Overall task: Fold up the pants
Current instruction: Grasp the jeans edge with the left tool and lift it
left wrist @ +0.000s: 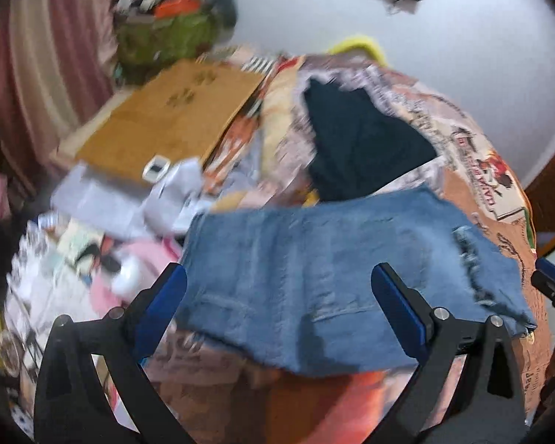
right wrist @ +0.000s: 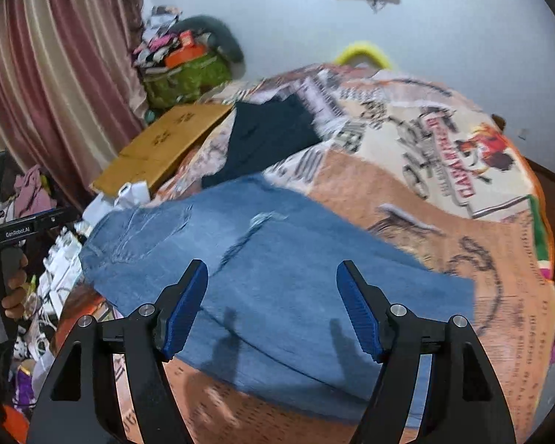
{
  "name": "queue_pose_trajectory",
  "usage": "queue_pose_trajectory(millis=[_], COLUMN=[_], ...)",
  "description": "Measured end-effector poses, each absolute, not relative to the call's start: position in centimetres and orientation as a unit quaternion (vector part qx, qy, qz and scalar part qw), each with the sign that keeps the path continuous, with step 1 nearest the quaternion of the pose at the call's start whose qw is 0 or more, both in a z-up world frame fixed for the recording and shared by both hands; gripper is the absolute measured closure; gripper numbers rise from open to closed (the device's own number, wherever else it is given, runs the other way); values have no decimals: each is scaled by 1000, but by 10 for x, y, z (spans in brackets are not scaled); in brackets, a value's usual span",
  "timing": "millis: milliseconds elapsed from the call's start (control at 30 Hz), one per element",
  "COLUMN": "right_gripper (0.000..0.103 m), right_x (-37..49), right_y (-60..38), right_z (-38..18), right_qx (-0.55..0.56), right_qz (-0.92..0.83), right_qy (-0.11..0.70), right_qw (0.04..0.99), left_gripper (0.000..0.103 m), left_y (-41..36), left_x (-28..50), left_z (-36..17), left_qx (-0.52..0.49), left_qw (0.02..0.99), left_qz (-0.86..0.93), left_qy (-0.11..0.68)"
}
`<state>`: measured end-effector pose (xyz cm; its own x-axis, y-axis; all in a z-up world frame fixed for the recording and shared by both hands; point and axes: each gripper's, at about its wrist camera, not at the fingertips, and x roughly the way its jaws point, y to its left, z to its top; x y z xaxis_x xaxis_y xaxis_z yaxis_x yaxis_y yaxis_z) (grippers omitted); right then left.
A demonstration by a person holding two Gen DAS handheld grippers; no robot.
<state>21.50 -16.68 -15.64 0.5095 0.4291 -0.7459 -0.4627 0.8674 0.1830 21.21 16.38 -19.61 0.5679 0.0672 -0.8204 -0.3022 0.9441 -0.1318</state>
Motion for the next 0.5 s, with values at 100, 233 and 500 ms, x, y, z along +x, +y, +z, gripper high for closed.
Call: queue_pose_trajectory(millis=[100, 233, 500], right_gripper=[34, 34, 33], right_x=[216, 219, 217], right_y=[-150, -137, -127], right_z=[-171, -190, -203], right_qx=[-30, -12, -5], right_qz=[266, 279, 294], right_qy=[442, 469, 494], right_qw=[856, 838, 818], left_gripper=[2, 3, 9], left_y=[180, 192, 200], left_x=[205, 194, 181], left_z=[-220, -252, -292], left_qx=[-161, -215, -338], left_qw=[854, 821, 760], left_qz=[105, 84, 18], left_qy=[483, 521, 555])
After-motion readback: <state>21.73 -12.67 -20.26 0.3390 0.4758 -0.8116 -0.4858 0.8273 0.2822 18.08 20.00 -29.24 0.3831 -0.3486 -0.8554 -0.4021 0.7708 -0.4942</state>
